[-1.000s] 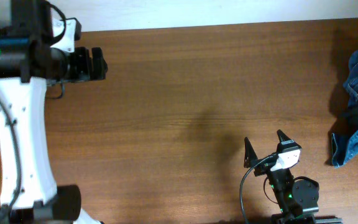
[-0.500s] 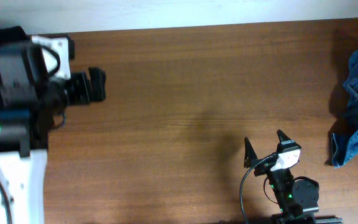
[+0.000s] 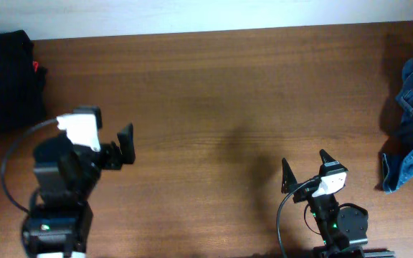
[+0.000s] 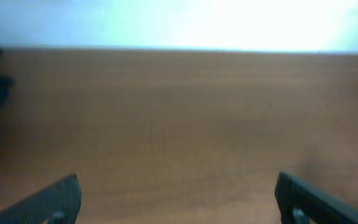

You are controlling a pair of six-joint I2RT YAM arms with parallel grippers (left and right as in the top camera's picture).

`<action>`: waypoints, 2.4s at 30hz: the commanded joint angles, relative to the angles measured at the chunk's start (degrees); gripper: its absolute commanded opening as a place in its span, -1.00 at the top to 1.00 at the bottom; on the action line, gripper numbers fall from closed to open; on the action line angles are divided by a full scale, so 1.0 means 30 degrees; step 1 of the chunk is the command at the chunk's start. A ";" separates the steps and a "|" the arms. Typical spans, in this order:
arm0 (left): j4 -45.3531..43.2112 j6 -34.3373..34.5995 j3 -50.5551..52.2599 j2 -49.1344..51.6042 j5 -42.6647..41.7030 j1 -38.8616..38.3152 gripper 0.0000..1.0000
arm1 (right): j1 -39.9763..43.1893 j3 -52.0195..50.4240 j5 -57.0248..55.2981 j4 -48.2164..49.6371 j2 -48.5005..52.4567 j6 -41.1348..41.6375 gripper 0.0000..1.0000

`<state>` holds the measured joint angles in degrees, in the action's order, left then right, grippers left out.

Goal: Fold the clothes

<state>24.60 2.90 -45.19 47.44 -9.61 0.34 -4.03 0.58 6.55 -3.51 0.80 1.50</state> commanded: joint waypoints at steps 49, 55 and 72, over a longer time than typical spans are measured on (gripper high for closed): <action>-0.6666 -0.2936 1.4892 -1.4418 0.4080 -0.0058 -0.99 | -0.0153 -0.0087 0.0168 -0.0117 -0.0204 0.0015 -0.97; -0.6666 -0.2929 1.4892 -1.5242 0.4080 -0.0058 -0.99 | -0.0153 -0.0087 0.0168 -0.0117 -0.0197 0.0015 -0.97; -0.6666 -0.2929 1.4892 -1.5715 0.4073 -0.0058 -0.98 | -0.0153 -0.0087 0.0168 -0.0117 -0.0204 0.0015 -0.97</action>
<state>4.36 -4.97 -0.67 0.89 2.42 0.34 -4.08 0.58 6.57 -3.53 0.80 1.45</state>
